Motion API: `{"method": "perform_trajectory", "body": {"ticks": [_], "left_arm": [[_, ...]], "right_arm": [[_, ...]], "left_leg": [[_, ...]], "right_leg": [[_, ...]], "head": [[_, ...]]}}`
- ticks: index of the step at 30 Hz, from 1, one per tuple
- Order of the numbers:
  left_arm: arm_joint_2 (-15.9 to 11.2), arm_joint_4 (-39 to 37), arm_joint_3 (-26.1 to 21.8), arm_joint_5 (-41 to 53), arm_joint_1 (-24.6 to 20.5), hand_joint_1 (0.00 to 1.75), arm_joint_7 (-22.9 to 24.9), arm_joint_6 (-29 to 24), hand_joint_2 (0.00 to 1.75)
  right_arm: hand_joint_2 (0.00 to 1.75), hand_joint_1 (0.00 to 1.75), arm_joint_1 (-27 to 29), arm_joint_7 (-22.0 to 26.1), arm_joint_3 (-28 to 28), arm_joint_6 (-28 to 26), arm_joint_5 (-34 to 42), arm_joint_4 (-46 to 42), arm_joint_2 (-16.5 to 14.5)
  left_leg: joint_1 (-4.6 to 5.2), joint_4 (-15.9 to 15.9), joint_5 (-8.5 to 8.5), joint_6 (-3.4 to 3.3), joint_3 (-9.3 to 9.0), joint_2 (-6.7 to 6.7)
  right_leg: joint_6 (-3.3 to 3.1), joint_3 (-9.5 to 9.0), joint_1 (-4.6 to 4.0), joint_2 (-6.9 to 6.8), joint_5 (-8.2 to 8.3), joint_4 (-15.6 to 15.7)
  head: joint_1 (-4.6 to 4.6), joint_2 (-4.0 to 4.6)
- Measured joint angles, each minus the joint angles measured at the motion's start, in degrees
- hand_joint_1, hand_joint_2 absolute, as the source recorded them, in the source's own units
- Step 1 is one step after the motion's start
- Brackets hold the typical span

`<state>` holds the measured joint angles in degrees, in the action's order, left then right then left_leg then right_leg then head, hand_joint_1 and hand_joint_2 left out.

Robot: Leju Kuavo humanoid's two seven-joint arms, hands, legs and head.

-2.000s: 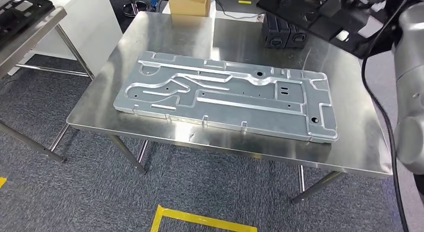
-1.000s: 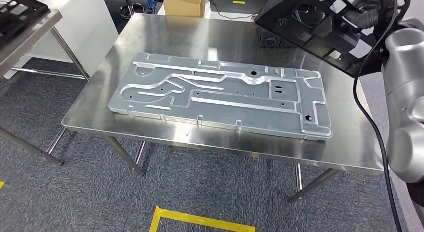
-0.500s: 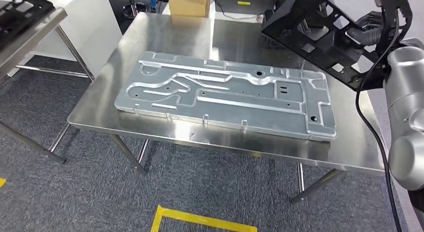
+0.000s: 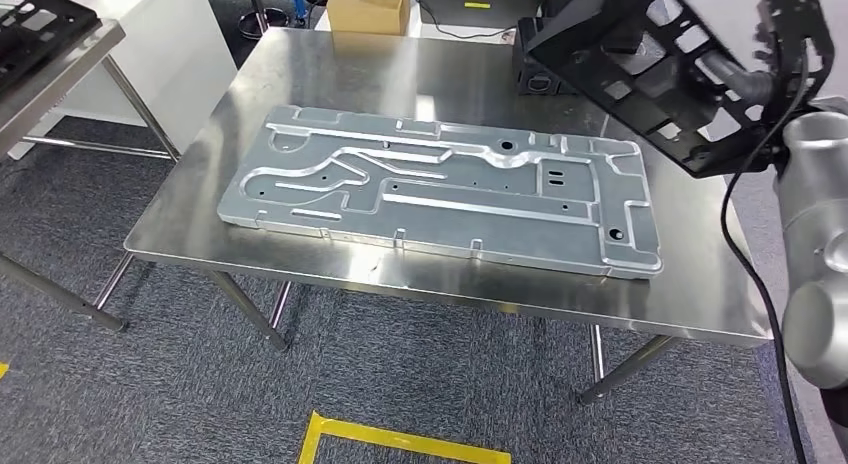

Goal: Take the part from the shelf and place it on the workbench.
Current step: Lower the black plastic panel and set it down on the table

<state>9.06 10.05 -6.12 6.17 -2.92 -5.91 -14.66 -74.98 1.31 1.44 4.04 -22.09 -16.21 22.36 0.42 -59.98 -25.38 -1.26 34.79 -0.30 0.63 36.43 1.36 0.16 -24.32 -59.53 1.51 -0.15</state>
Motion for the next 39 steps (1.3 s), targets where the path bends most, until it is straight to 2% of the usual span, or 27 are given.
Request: {"method": "perform_trajectory", "body": {"ticks": [3,5,6,8,9,10,11,13,15,18,20,21,23,24,25,26,28,30,31,33,35,36,37,39], "left_arm": [[-0.1,0.0,0.0,0.0,0.1,0.0,-0.8,0.1,0.0],[-0.1,0.0,0.0,0.0,0.0,0.0,-1.4,0.1,0.0],[0.0,0.0,0.0,0.0,0.0,0.0,-1.6,0.1,0.0],[0.0,0.0,0.0,0.0,0.0,0.0,-2.0,0.1,0.0],[0.0,0.0,0.0,-0.1,0.0,0.0,-2.1,0.2,0.0],[0.0,0.0,0.0,-0.1,0.0,0.0,-2.2,0.4,0.0],[0.0,0.0,0.0,-0.1,0.0,0.0,-2.3,0.6,0.0],[0.0,0.0,0.0,-0.1,0.0,0.0,-2.4,0.8,0.0],[-0.1,0.0,0.0,-0.2,-0.1,0.0,-2.5,0.9,0.0],[-0.2,0.0,0.0,-0.2,-0.1,0.0,-2.6,0.9,0.0],[-0.3,0.0,0.0,-0.2,-0.1,0.0,-2.6,0.9,0.0],[-0.3,0.0,0.0,-0.2,-0.1,0.0,-2.6,0.9,0.0],[-0.4,0.0,0.0,-0.2,-0.1,0.0,-2.5,0.9,0.0],[-0.4,0.0,0.0,-0.2,-0.1,0.0,-2.5,0.9,0.0],[-0.4,0.0,0.0,-0.2,-0.1,0.0,-2.5,0.8,0.0],[-0.4,0.0,0.0,-0.2,-0.1,0.0,-2.5,0.8,0.0],[-0.4,0.0,0.0,-0.2,-0.1,0.0,-2.5,0.7,0.0],[-0.5,0.0,0.0,-0.3,-0.1,0.0,-2.5,0.4,0.0],[-0.5,0.0,0.0,-0.3,-0.1,0.0,-2.5,0.2,0.0],[-0.5,0.0,0.0,-0.3,-0.1,0.0,-2.5,-0.1,0.0],[-0.4,0.0,-0.1,-0.3,-0.1,0.0,-2.5,-0.4,0.0],[-0.4,0.0,-0.1,-0.3,-0.1,0.0,-2.5,-0.5,0.0],[-0.3,0.0,-0.1,-0.3,-0.1,0.0,-2.6,-0.5,0.0],[-0.1,0.0,-0.1,-0.3,-0.1,0.0,-2.6,-0.5,0.0]], "right_arm": [[0.0,0.0,0.0,0.1,-0.5,0.0,0.0,0.0,0.8],[0.0,0.0,-0.1,0.2,-0.7,0.0,0.0,-0.1,1.6],[0.0,0.0,-0.2,0.2,-0.8,0.0,0.1,-0.1,2.1],[0.0,0.0,-0.3,0.3,-0.9,0.0,0.2,-0.1,2.9],[0.0,0.0,-0.3,0.3,-1.0,0.0,0.2,-0.1,3.2],[0.0,0.0,-0.2,0.3,-1.2,0.0,0.2,-0.1,3.4],[0.0,0.0,-0.1,0.3,-1.3,0.0,0.2,-0.1,3.7],[0.0,0.0,-0.3,0.4,-1.5,0.0,0.2,-0.1,4.1],[0.0,0.0,-0.5,0.4,-1.7,-0.1,0.2,-0.1,4.3],[0.0,0.0,-0.5,0.3,-1.8,-0.3,0.1,-0.1,4.5],[0.0,0.0,-0.6,0.1,-1.9,-0.4,-0.1,-0.1,4.5],[0.0,0.0,-0.6,0.0,-2.0,-0.4,-0.2,-0.1,4.5],[0.0,0.0,-0.6,-0.2,-2.0,-0.5,-0.5,-0.1,4.5],[0.0,0.0,-0.6,-0.3,-2.0,-0.5,-0.6,-0.1,4.5],[0.0,0.0,-0.6,-0.4,-2.0,-0.5,-0.8,-0.1,4.5],[0.0,0.0,-0.6,-0.4,-2.0,-0.5,-0.9,-0.1,4.5],[0.0,0.0,-0.6,-0.5,-2.0,-0.6,-1.0,-0.2,4.5],[0.0,0.0,-0.8,-0.7,-2.0,-0.9,-1.2,-0.1,4.5],[0.0,0.0,-0.8,-0.8,-2.0,-1.0,-1.3,-0.1,4.4],[0.0,0.0,-0.9,-1.3,-2.0,-1.2,-1.8,-0.1,4.4],[0.0,0.0,-1.0,-1.7,-2.0,-1.2,-2.3,-0.2,4.5],[0.0,0.0,-1.2,-1.9,-2.0,-1.2,-2.5,-0.2,4.6],[0.0,0.0,-1.3,-2.2,-2.0,-1.2,-2.8,-0.1,4.7],[0.0,0.0,-1.5,-2.9,-2.0,-1.1,-3.2,-0.1,4.8]], "left_leg": [[0.09,1.3,0.33,-0.44,-0.31,0.01],[-0.09,2.3,1.04,-1.06,-0.62,0.06],[-0.18,2.7,1.32,-1.27,-0.74,0.06],[-0.09,2.7,1.44,-1.48,-0.67,0.0],[-0.08,2.7,1.42,-1.48,-0.64,0.0],[-0.08,2.6,1.37,-1.46,-0.63,-0.01],[-0.09,2.4,1.28,-1.41,-0.62,-0.01],[-0.09,1.8,0.86,-1.06,-0.52,-0.02],[0.11,1.0,0.41,-0.52,-0.23,-0.05],[0.3,0.9,0.24,0.09,0.01,-0.06],[0.22,-0.7,-1.01,0.71,0.64,-0.03],[0.11,-3.1,-2.52,1.05,1.67,-0.02],[-0.15,-10.7,-6.25,1.52,5.03,0.0],[-0.24,-14.0,-7.37,1.61,6.6,0.01],[-0.27,-15.7,-7.47,1.6,7.43,0.01],[-0.28,-15.0,-6.42,1.46,7.2,0.0],[-0.14,-7.9,-2.3,0.72,4.04,-0.01],[0.16,-1.1,0.19,-0.13,0.87,-0.01],[0.33,0.4,0.41,-0.36,0.25,-0.02],[0.47,1.2,0.49,-0.59,0.04,-0.01],[0.28,2.2,1.16,-1.05,-0.38,0.06],[0.15,2.8,1.5,-1.29,-0.59,0.1],[0.08,3.1,1.69,-1.42,-0.69,0.12],[0.07,3.1,1.72,-1.57,-0.64,0.11]], "right_leg": [[1.1,0.1,0.13,-0.06,0.28,0.3],[1.58,0.78,0.26,-0.06,-1.1,-1.3],[1.69,1.83,0.32,-0.05,-2.66,-3.7],[1.91,5.12,0.3,-0.02,-6.18,-11.0],[2.07,6.45,0.32,-0.03,-7.06,-13.8],[2.21,6.94,0.39,-0.06,-6.89,-14.8],[2.32,6.31,0.48,-0.1,-5.67,-13.6],[2.42,2.51,0.65,-0.18,-2.19,-6.4],[2.01,-0.16,0.48,-0.07,-0.58,-0.9],[0.97,-0.22,0.33,0.07,-0.54,-0.2],[0.31,-0.25,0.57,0.04,-0.4,-0.1],[0.04,-0.3,0.65,0.0,-0.35,0.0],[-0.26,-0.28,0.54,-0.05,-0.38,0.0],[-0.3,-0.28,0.48,-0.06,-0.39,0.0],[-0.32,-0.29,0.42,-0.06,-0.41,0.0],[-0.33,-0.34,0.34,-0.04,-0.43,0.0],[-0.31,-0.5,0.18,0.0,-0.48,0.0],[-0.07,-0.44,-0.02,0.02,-0.47,0.0],[0.16,-0.33,0.0,0.03,-0.39,0.1],[0.86,-0.26,0.1,0.06,-0.13,0.4],[1.42,-0.02,0.27,0.0,-0.83,-0.3],[1.59,0.75,0.32,-0.01,-2.06,-2.1],[1.7,2.11,0.37,-0.02,-3.85,-5.2],[2.01,5.64,0.36,0.0,-7.27,-12.7]], "head": [[0.0,0.0],[-0.15,0.0],[-0.26,0.0],[-0.4,0.0],[-0.42,0.0],[-0.42,0.0],[-0.43,0.0],[-0.43,0.0],[-0.38,0.01],[-0.35,0.01],[-0.26,0.0],[-0.2,0.0],[-0.09,0.0],[-0.09,0.0],[-0.09,0.0],[-0.09,0.0],[-0.09,0.0],[-0.11,0.0],[-0.14,0.0],[-0.11,0.0],[-0.16,0.01],[-0.2,0.01],[-0.22,0.01],[-0.22,0.0]]}}
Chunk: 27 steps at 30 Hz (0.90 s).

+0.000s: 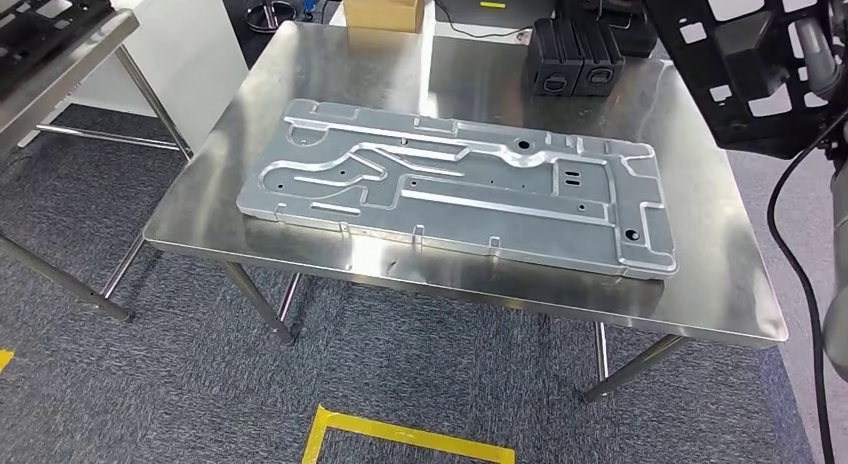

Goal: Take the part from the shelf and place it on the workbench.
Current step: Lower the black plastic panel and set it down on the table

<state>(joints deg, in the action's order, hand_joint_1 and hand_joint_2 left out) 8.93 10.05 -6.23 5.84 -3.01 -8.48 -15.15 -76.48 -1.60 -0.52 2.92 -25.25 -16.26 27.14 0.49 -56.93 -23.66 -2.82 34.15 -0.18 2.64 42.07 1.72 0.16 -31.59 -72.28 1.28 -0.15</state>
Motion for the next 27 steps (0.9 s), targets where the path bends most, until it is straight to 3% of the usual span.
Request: {"method": "perform_trajectory", "body": {"ticks": [1,2,3,5,7,11,13,15,16,17,18,21,23,25,27], "left_arm": [[0.1,0.0,0.0,0.0,0.0,0.0,0.0,0.0,0.0],[0.1,0.0,0.0,0.0,0.0,0.0,0.0,-0.1,0.0],[0.2,0.0,0.0,0.0,0.0,0.0,0.0,-0.1,0.0],[0.2,0.0,0.0,0.0,0.0,0.0,0.0,-0.1,0.0],[0.2,0.0,-0.1,0.1,-0.1,0.0,0.0,-0.2,0.0],[0.3,0.0,-0.2,0.2,-0.1,0.0,0.0,-0.2,0.0],[0.3,0.0,-0.2,0.2,-0.1,0.0,0.0,-0.3,0.0],[0.3,0.0,-0.2,0.2,-0.1,0.0,0.0,-0.3,0.0],[0.3,0.0,-0.2,0.3,-0.1,0.0,0.0,-0.3,0.0],[0.3,0.0,-0.2,0.3,-0.1,0.0,0.0,-0.3,0.0],[0.3,0.0,-0.2,0.3,-0.1,0.0,0.0,-0.3,0.0],[0.2,0.0,-0.3,0.3,-0.1,0.0,0.0,-0.4,0.0],[0.2,0.0,-0.3,0.3,-0.2,0.0,0.0,-0.3,0.0],[0.3,0.0,-0.3,0.4,-0.2,0.0,0.0,0.1,0.0],[0.3,0.0,-0.3,0.5,-0.2,0.0,0.1,0.5,0.0]], "right_arm": [[0.0,0.0,0.0,-0.4,0.0,0.1,-0.1,0.1,0.0],[0.0,0.0,0.0,-0.9,0.0,0.3,-0.1,0.2,0.0],[0.0,0.0,-0.1,-1.5,0.0,0.5,0.1,0.3,0.0],[0.0,0.0,-0.8,-2.9,-0.2,0.9,1.0,0.4,0.1],[0.0,0.0,-1.6,-4.5,-0.6,1.4,2.1,0.5,0.1],[0.0,0.0,-1.8,-6.2,-1.7,2.1,3.6,0.8,0.3],[0.0,0.0,-1.9,-6.5,-2.2,2.3,4.2,0.9,0.3],[0.0,0.0,-2.0,-6.8,-2.6,2.2,4.5,0.9,0.3],[0.0,0.0,-2.0,-7.0,-2.7,2.2,4.5,0.9,0.3],[0.0,0.0,-2.0,-7.2,-2.9,2.2,4.5,0.9,0.3],[0.0,0.0,-2.0,-7.3,-2.9,2.2,4.5,0.9,0.2],[0.0,0.0,-2.3,-7.3,-3.0,2.2,4.5,0.9,0.3],[0.0,0.0,-2.5,-7.3,-3.1,2.3,4.5,0.9,0.3],[0.0,0.0,-2.6,-7.3,-3.1,2.3,4.4,0.8,0.4],[0.0,0.0,-2.7,-7.3,-3.2,2.6,4.3,0.8,0.7]], "left_leg": [[-0.01,-0.1,-0.04,0.0,0.01,0.0],[-0.05,-0.2,-0.13,0.06,0.03,0.0],[-0.11,-0.5,-0.27,0.18,0.06,-0.01],[-0.13,-1.4,-0.86,0.72,0.32,-0.04],[0.04,-2.4,-1.36,1.33,0.82,-0.12],[0.01,-3.4,-2.12,2.27,1.43,-0.14],[-0.17,-7.8,-4.82,2.95,3.27,-0.08],[-0.35,-15.6,-8.37,3.31,6.72,-0.06],[-0.42,-18.5,-9.29,3.35,8.13,-0.06],[-0.45,-19.6,-9.12,3.26,8.65,-0.07],[-0.45,-18.3,-7.87,3.03,8.08,-0.07],[-0.09,-6.9,-2.53,1.54,2.69,-0.08],[0.22,-2.9,-1.68,0.97,0.85,-0.07],[0.22,-2.1,-1.46,0.9,0.53,-0.08],[-0.02,-1.1,-0.79,0.5,0.13,-0.07]], "right_leg": [[0.18,1.16,0.07,-0.02,-0.56,-2.4],[0.36,1.32,0.18,-0.06,0.04,-2.6],[0.53,0.38,0.32,-0.11,1.61,-0.7],[0.83,-3.48,0.6,-0.2,5.25,6.9],[0.3,-5.7,0.51,-0.06,6.5,11.6],[-1.35,-5.59,0.38,0.09,6.48,12.0],[-1.92,-5.7,0.46,0.06,6.56,12.2],[-2.19,-5.72,0.34,0.04,6.51,12.2],[-2.24,-5.73,0.25,0.04,6.48,12.2],[-2.27,-5.76,0.14,0.06,6.47,12.1],[-2.29,-5.83,0.02,0.09,6.45,12.1],[-2.22,-6.12,-0.33,0.14,6.39,12.2],[-1.81,-6.06,-0.39,0.09,6.51,12.4],[-1.09,-6.13,-0.39,0.05,6.73,12.8],[-0.6,-5.71,-0.29,-0.03,5.73,11.7]], "head": [[0.0,0.0],[0.01,0.0],[0.0,0.0],[-0.01,0.0],[0.02,0.0],[0.06,0.0],[0.18,0.0],[0.25,0.0],[0.25,0.0],[0.25,0.0],[0.25,0.0],[0.2,0.0],[0.18,0.0],[0.2,0.0],[0.12,0.0]]}}
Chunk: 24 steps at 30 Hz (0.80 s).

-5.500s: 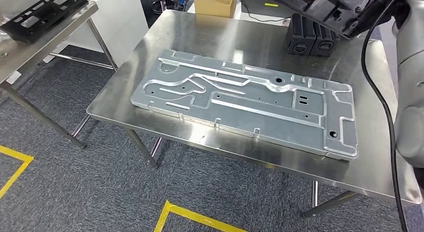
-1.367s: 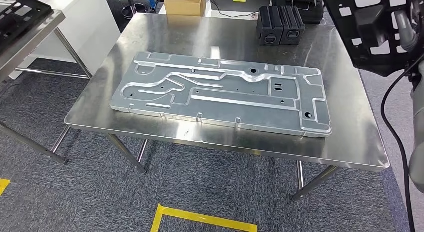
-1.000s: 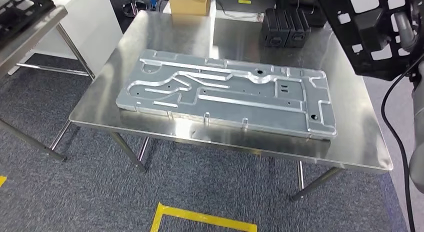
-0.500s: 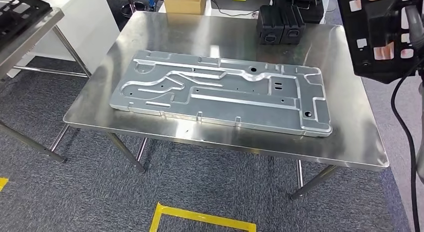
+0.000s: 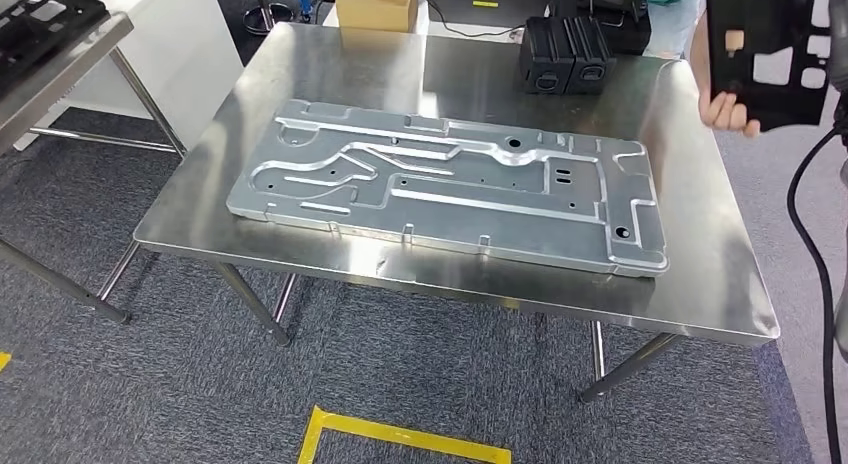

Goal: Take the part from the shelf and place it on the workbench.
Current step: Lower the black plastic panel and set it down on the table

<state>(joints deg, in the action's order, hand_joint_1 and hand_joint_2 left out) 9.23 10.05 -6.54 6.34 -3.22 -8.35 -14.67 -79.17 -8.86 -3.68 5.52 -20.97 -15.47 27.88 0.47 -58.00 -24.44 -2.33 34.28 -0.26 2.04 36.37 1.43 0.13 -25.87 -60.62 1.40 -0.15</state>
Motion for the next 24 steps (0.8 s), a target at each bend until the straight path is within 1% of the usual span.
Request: {"method": "perform_trajectory", "body": {"ticks": [1,3,4,5,6,7,8,9,10,11,12,14,15,16,17,18,19,20,21,22,23,24], "left_arm": [[0.0,0.0,0.0,0.0,0.0,0.0,0.1,0.2,0.0],[0.1,0.0,0.0,0.0,-0.1,0.0,0.2,0.3,0.0],[0.1,0.0,0.0,0.0,-0.1,0.0,0.2,0.3,0.0],[0.1,0.0,0.0,0.0,-0.1,0.0,0.2,0.3,0.0],[0.1,0.0,0.0,0.0,-0.1,0.0,0.2,0.3,0.0],[0.1,0.0,0.0,0.0,-0.1,0.0,0.2,0.4,0.0],[0.1,0.0,0.0,0.0,-0.1,0.0,0.2,0.4,0.0],[0.2,0.0,0.0,0.1,-0.1,0.0,0.2,0.4,0.0],[0.2,0.0,0.0,0.1,-0.2,0.0,0.2,0.5,0.0],[0.2,0.0,0.0,0.1,-0.2,0.0,0.2,0.5,0.0],[0.2,0.0,0.0,0.2,-0.2,0.0,0.2,0.5,0.0],[0.1,0.0,0.0,0.2,-0.1,0.0,0.2,0.6,0.0],[0.1,0.0,0.0,0.2,-0.1,0.0,0.2,0.6,0.0],[0.1,0.0,0.0,0.2,-0.2,0.0,0.1,0.6,0.0],[0.1,0.0,0.0,0.2,-0.2,0.0,0.1,0.6,0.0],[0.1,0.0,0.0,0.2,-0.2,0.0,0.1,0.6,0.0],[0.1,0.0,0.0,0.2,-0.2,0.0,0.1,0.6,0.0],[0.1,0.0,0.0,0.2,-0.1,0.0,0.1,0.6,0.0],[0.1,0.0,0.0,0.2,-0.1,0.0,0.0,0.7,0.0],[0.1,0.0,0.0,0.2,-0.1,0.0,0.0,0.7,0.0],[0.1,0.0,0.0,0.2,-0.1,0.0,0.0,0.7,0.0],[0.1,0.0,0.0,0.2,-0.2,0.0,0.0,0.7,0.0]], "right_arm": [[0.0,0.0,-0.1,0.0,0.0,0.2,0.0,0.0,0.2],[0.0,0.0,-0.2,0.0,0.0,0.5,-0.1,0.0,0.6],[0.0,0.0,-0.1,0.0,0.0,0.5,-0.2,0.1,0.7],[0.0,0.0,0.1,0.0,0.0,0.6,-0.3,0.1,0.7],[0.0,0.0,0.2,0.0,0.0,0.6,-0.4,0.1,0.7],[0.0,0.0,0.2,0.0,0.0,0.5,-0.6,0.1,0.7],[0.0,0.0,0.1,0.0,0.0,0.5,-0.8,0.1,0.7],[0.0,0.0,0.0,0.0,0.0,0.5,-1.0,0.1,0.7],[0.0,0.0,-0.1,-0.1,0.0,0.5,-1.2,0.1,0.7],[0.0,0.0,-0.1,-0.1,0.0,0.5,-1.3,0.1,0.7],[0.0,0.0,-0.1,-0.1,0.0,0.5,-1.3,0.1,0.8],[0.0,0.0,-0.1,-0.1,0.0,0.5,-1.4,0.1,0.8],[0.0,0.0,-0.1,-0.1,0.0,0.5,-1.4,0.1,0.8],[0.0,0.0,-0.1,-0.1,0.0,0.5,-1.5,0.1,0.8],[0.0,0.0,-0.2,-0.1,0.0,0.5,-1.5,0.0,0.8],[0.0,0.0,-0.2,-0.1,0.0,0.5,-1.5,0.0,0.8],[0.0,0.0,-0.2,-0.1,0.0,0.5,-1.6,0.0,0.8],[0.0,0.0,-0.2,-0.1,0.0,0.5,-1.6,0.0,0.8],[0.0,0.0,-0.2,-0.1,0.0,0.5,-1.6,0.0,0.8],[0.0,0.0,-0.2,-0.1,0.0,0.5,-1.6,0.0,0.8],[0.0,0.0,-0.2,-0.1,0.0,0.5,-1.7,0.0,0.8],[0.0,0.0,-0.3,-0.1,0.0,0.5,-1.7,0.0,0.8]], "left_leg": [[-0.14,0.5,0.32,-0.2,-0.16,0.02],[-0.14,0.7,0.53,-0.45,-0.17,0.04],[-0.13,0.7,0.52,-0.45,-0.15,0.05],[-0.12,0.6,0.48,-0.42,-0.15,0.06],[-0.14,0.4,0.4,-0.37,-0.14,0.08],[-0.17,0.2,0.25,-0.25,-0.14,0.08],[-0.19,-0.2,0.01,-0.03,-0.09,0.08],[-0.11,-0.6,-0.27,0.24,0.03,0.02],[-0.02,-1.0,-0.49,0.52,0.16,-0.03],[0.08,-1.2,-0.63,0.76,0.28,-0.08],[0.17,-1.3,-0.65,0.94,0.36,-0.12],[0.13,-1.4,-0.85,1.37,0.46,-0.1],[0.08,-2.3,-1.56,1.71,0.82,-0.07],[-0.01,-4.3,-2.89,2.05,1.68,-0.04],[-0.13,-7.6,-4.73,2.34,3.1,-0.01],[-0.21,-11.7,-6.74,2.54,4.92,0.01],[-0.29,-15.5,-8.21,2.63,6.65,0.01],[-0.32,-17.8,-8.71,2.62,7.73,0.01],[-0.34,-17.8,-8.05,2.52,7.75,0.01],[-0.33,-15.3,-6.33,2.29,6.56,0.0],[-0.3,-11.5,-4.23,1.96,4.69,0.0],[-0.19,-7.3,-2.63,1.58,2.63,-0.01]], "right_leg": [[0.15,0.96,0.02,-0.01,-1.4,-2.2],[0.41,4.28,0.03,0.0,-5.07,-9.3],[0.6,5.85,0.03,0.01,-6.2,-12.6],[0.78,6.69,0.1,-0.01,-6.31,-14.2],[0.93,6.41,0.21,-0.05,-5.31,-13.6],[1.05,4.98,0.36,-0.1,-3.4,-10.7],[1.13,2.92,0.53,-0.16,-1.54,-6.6],[1.04,1.05,0.49,-0.16,-0.16,-2.9],[0.79,-0.2,0.44,-0.11,0.59,-0.3],[0.45,-0.69,0.31,-0.05,0.68,0.8],[0.03,-0.64,0.14,0.04,0.67,0.8],[-0.66,-0.53,0.29,0.07,0.8,0.8],[-1.0,-0.53,0.4,0.05,0.88,0.9],[-1.28,-0.55,0.51,0.02,0.96,1.0],[-1.48,-0.55,0.52,-0.01,0.99,1.0],[-1.59,-0.51,0.5,-0.02,1.0,1.0],[-1.62,-0.47,0.47,-0.03,1.01,1.0],[-1.62,-0.46,0.45,-0.03,1.0,1.0],[-1.62,-0.48,0.42,-0.02,1.0,1.0],[-1.61,-0.54,0.37,-0.01,0.99,1.0],[-1.58,-0.62,0.33,0.0,0.98,1.0],[-1.49,-0.67,0.24,0.02,0.96,1.0]], "head": [[-0.07,0.0],[-0.19,0.0],[-0.2,0.0],[-0.21,0.0],[-0.21,0.0],[-0.22,0.0],[-0.23,0.0],[-0.23,0.0],[-0.21,0.0],[-0.21,0.0],[-0.17,0.0],[-0.18,0.0],[-0.11,0.0],[-0.07,0.0],[0.0,0.0],[0.07,0.0],[0.07,0.0],[0.07,0.0],[0.07,0.0],[0.07,0.0],[0.07,0.0],[0.05,0.0]]}}
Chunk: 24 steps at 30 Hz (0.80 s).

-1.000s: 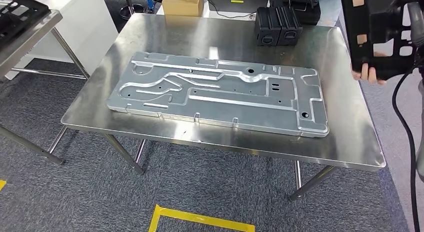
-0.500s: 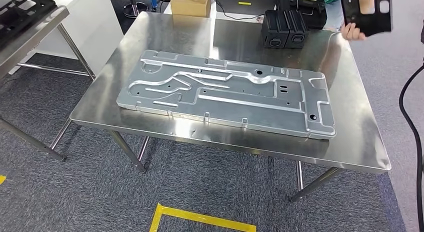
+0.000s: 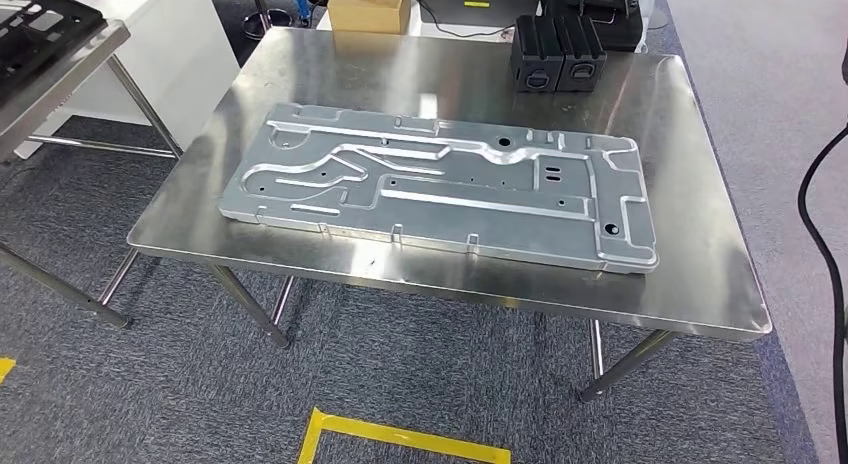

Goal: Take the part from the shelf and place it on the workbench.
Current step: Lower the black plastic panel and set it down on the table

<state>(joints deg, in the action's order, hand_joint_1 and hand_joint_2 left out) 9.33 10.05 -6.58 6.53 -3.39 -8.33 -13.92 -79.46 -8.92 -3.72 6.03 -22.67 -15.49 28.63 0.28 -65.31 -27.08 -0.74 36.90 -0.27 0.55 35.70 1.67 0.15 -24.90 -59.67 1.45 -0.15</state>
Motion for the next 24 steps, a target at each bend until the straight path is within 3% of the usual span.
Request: {"method": "perform_trajectory", "body": {"ticks": [2,6,8,10,11,12,13,15,17,19,21,22,24], "left_arm": [[-0.1,0.0,0.0,0.0,-0.1,0.0,0.0,0.0,0.0],[-0.1,0.0,0.0,0.0,-0.1,0.0,0.3,0.0,0.0],[-0.1,0.0,0.0,-0.2,-0.1,0.0,0.6,0.0,0.0],[-0.1,0.0,-0.1,-0.4,-0.1,0.0,0.9,0.0,0.0],[-0.1,0.0,-0.1,-0.5,-0.1,0.0,1.1,0.0,0.0],[-0.1,0.0,-0.2,-0.7,-0.1,0.0,1.4,0.0,0.0],[-0.1,0.0,-0.3,-0.9,0.0,0.0,1.6,0.1,0.0],[-0.1,0.0,-0.5,-1.2,0.0,0.0,2.3,0.5,0.0],[0.0,0.0,-0.6,-1.3,-0.1,0.0,2.8,0.8,0.0],[0.0,0.0,-0.7,-1.4,-0.1,0.0,3.3,1.0,0.0],[-0.1,0.0,-0.8,-1.4,-0.1,0.0,3.6,1.0,0.0],[-0.1,0.0,-0.9,-1.4,-0.1,0.0,3.7,1.0,0.0],[-0.1,0.0,-1.0,-1.4,-0.1,0.0,3.8,1.0,0.0]], "right_arm": [[0.0,0.0,-0.2,0.0,0.0,0.0,-0.1,0.0,0.0],[0.0,0.0,-0.3,0.5,0.0,-0.1,-0.1,-0.1,0.0],[0.0,0.0,-0.5,0.7,0.0,-0.2,-0.1,-0.2,0.0],[0.0,0.0,-0.6,0.8,0.0,-0.3,-0.1,-0.2,0.0],[0.0,0.0,-0.5,0.8,0.0,-0.3,-0.1,-0.1,0.0],[0.0,0.0,-0.4,0.8,0.0,-0.4,-0.1,-0.1,0.0],[0.0,0.0,-0.4,0.8,0.0,-0.5,-0.1,-0.1,0.0],[0.0,0.0,-0.5,1.0,0.0,-0.5,-0.2,0.0,0.0],[0.0,0.0,-0.7,1.2,0.0,-0.6,-0.2,-0.1,-0.1],[0.0,0.0,-0.8,1.4,0.0,-0.8,-0.2,-0.1,-0.2],[0.0,0.0,-0.8,1.6,0.0,-0.9,-0.2,0.0,-0.3],[0.0,0.0,-0.8,1.6,0.0,-0.9,-0.2,0.0,-0.4],[0.0,0.0,-0.9,1.6,0.0,-0.9,-0.3,0.0,-0.6]], "left_leg": [[0.26,5.1,1.4,-0.49,-2.4,-0.01],[0.28,7.1,2.17,-1.45,-3.0,0.07],[0.12,7.9,2.81,-1.99,-3.21,0.15],[0.19,8.0,2.91,-2.19,-3.12,0.14],[0.21,7.9,2.89,-2.2,-3.1,0.12],[0.24,7.8,2.86,-2.2,-3.1,0.1],[0.24,7.6,2.82,-2.17,-3.1,0.08],[0.28,7.0,2.59,-1.94,-3.0,-0.01],[0.45,6.4,2.38,-1.54,-2.64,-0.12],[0.61,6.2,2.5,-1.12,-2.27,-0.17],[0.73,5.8,2.0,-0.59,-1.89,-0.17],[0.71,4.6,0.82,-0.24,-1.41,-0.14],[0.36,-1.3,-3.55,0.47,0.71,-0.08]], "right_leg": [[0.45,0.07,-0.13,0.03,0.12,0.1],[1.78,0.23,0.05,0.0,0.0,0.1],[2.06,2.05,0.12,-0.04,-2.69,-3.9],[2.26,5.48,0.04,-0.03,-6.2,-11.3],[2.36,6.7,0.02,-0.03,-6.89,-14.0],[2.41,7.05,0.02,-0.05,-6.55,-14.7],[2.41,6.21,0.03,-0.07,-5.14,-13.0],[2.2,2.33,0.0,-0.1,-1.54,-5.5],[1.78,-0.12,-0.28,-0.06,0.2,-0.3],[1.3,-0.05,-0.5,-0.03,0.42,0.3],[0.61,0.27,-0.14,-0.17,0.85,0.4],[0.19,0.48,0.05,-0.26,1.14,0.6],[-0.34,1.12,0.2,-0.37,1.76,0.7]], "head": [[-0.03,0.0],[-0.07,0.01],[-0.16,0.0],[-0.19,0.0],[-0.2,0.0],[-0.19,0.0],[-0.2,0.0],[-0.19,0.0],[-0.15,0.0],[-0.12,0.0],[-0.09,0.0],[-0.02,0.0],[0.14,0.0]]}}
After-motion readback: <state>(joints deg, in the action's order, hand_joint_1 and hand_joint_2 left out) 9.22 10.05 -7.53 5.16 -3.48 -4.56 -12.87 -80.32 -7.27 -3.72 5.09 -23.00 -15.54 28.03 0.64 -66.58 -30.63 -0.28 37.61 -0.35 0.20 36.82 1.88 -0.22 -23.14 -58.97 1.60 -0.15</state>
